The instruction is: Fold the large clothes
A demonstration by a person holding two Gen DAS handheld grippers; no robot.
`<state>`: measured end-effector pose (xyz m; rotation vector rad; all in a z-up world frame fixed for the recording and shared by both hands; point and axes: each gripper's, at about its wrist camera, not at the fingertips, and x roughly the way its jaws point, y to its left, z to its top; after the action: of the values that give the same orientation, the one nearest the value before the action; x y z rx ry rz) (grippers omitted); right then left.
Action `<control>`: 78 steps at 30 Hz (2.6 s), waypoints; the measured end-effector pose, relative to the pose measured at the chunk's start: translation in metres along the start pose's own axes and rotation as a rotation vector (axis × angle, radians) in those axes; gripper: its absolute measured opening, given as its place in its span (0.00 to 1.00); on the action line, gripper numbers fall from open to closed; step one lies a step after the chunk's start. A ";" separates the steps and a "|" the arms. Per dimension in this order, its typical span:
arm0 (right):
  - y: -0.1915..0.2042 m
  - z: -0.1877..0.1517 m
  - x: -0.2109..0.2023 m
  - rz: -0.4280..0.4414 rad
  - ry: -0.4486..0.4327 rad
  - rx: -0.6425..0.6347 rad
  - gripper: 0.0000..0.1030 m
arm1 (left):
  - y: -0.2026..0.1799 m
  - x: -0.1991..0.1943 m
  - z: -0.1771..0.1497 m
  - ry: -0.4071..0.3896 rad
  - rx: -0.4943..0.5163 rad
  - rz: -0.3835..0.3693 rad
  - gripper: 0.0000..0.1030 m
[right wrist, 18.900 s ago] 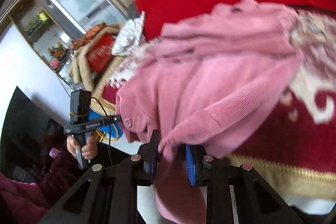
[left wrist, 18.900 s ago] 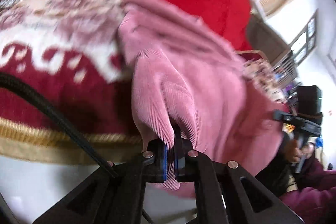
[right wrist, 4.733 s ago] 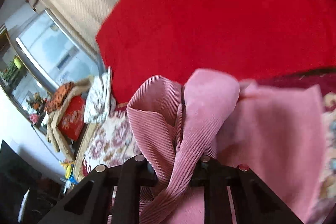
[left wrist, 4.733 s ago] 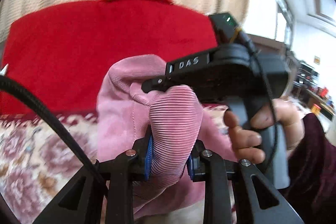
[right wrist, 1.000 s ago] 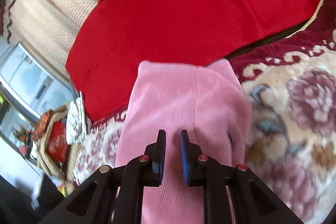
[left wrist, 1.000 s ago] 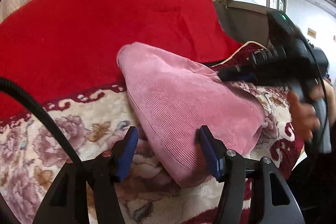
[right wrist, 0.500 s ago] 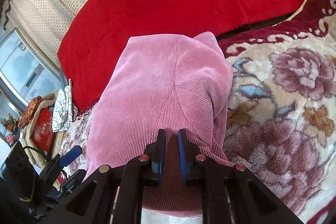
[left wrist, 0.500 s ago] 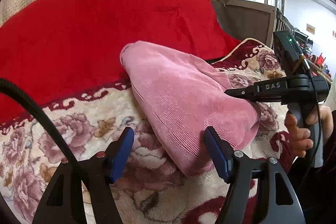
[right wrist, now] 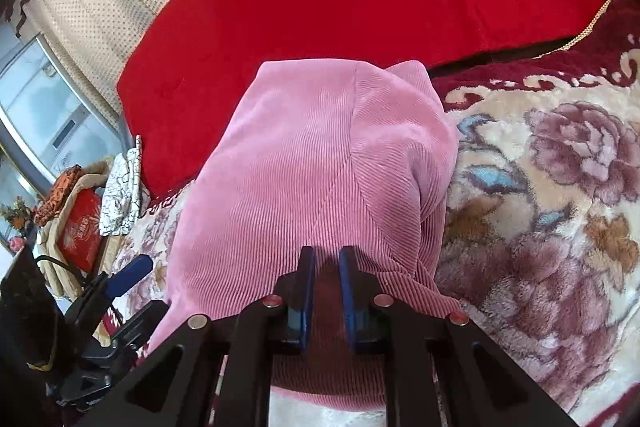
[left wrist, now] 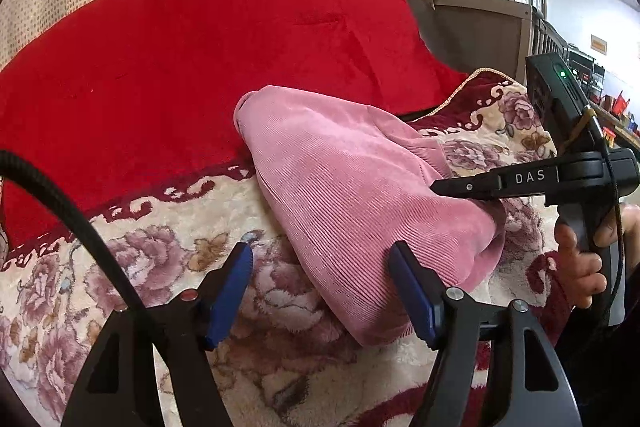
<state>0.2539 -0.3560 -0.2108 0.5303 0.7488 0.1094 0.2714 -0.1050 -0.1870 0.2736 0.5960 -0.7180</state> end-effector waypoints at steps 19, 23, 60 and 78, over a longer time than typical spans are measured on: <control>-0.003 -0.004 -0.002 0.022 -0.009 0.021 0.16 | 0.056 0.003 0.019 -0.039 -0.305 0.004 0.78; -0.002 -0.001 -0.004 0.020 0.003 0.020 0.16 | 0.036 0.040 0.012 0.070 -0.227 0.075 0.78; -0.007 0.030 0.002 0.100 0.074 0.058 0.19 | 0.030 0.031 0.023 -0.036 -0.286 -0.063 0.78; -0.030 0.035 -0.036 0.069 -0.111 0.131 0.59 | 0.036 0.018 0.023 -0.096 -0.318 -0.065 0.80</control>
<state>0.2480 -0.4067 -0.1820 0.6813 0.6319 0.0946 0.3164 -0.0988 -0.1785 -0.0746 0.6199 -0.6832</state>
